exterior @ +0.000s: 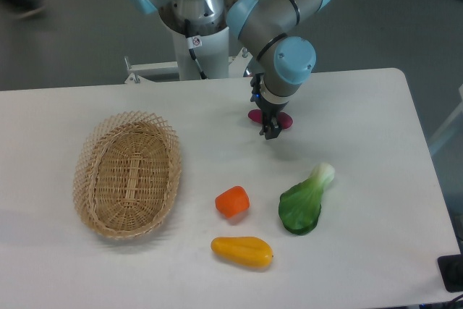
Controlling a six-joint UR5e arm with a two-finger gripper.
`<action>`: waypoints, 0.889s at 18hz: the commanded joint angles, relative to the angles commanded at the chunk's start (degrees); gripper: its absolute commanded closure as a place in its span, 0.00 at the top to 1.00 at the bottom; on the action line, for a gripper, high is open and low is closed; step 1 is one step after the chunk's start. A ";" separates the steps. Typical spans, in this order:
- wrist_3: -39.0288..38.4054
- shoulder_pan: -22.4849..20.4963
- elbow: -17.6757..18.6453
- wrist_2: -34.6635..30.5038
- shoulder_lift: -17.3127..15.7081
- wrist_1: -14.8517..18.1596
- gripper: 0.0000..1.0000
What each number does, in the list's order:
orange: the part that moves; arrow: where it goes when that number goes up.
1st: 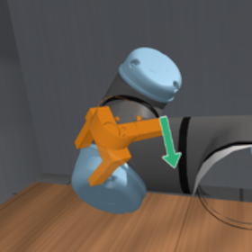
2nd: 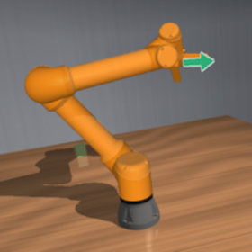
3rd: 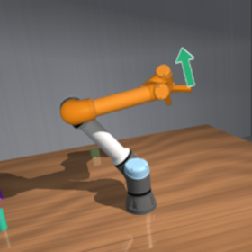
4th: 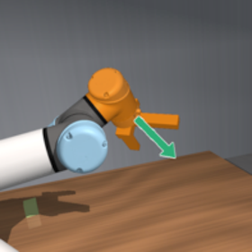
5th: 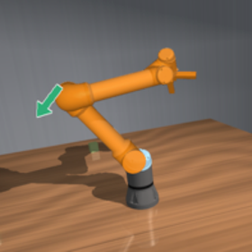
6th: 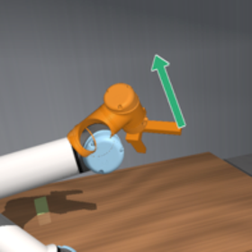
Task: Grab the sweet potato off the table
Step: 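Close the gripper around the purple sweet potato, then lift the sweet potato and carry it away from the basket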
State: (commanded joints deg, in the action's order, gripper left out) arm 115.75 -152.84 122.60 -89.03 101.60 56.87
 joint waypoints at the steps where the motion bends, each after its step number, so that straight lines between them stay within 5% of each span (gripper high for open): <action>1: 0.00 0.00 0.53 0.00 0.09 -0.88 0.84; 3: 0.00 0.00 1.32 0.00 0.09 -2.29 0.80; 11: -0.26 -0.09 1.24 -1.57 -0.09 -3.00 0.32; 16: -0.97 -0.09 -0.78 -6.86 -0.70 -3.08 0.15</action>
State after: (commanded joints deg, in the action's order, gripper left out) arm 114.79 -152.93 121.82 -95.89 100.90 53.79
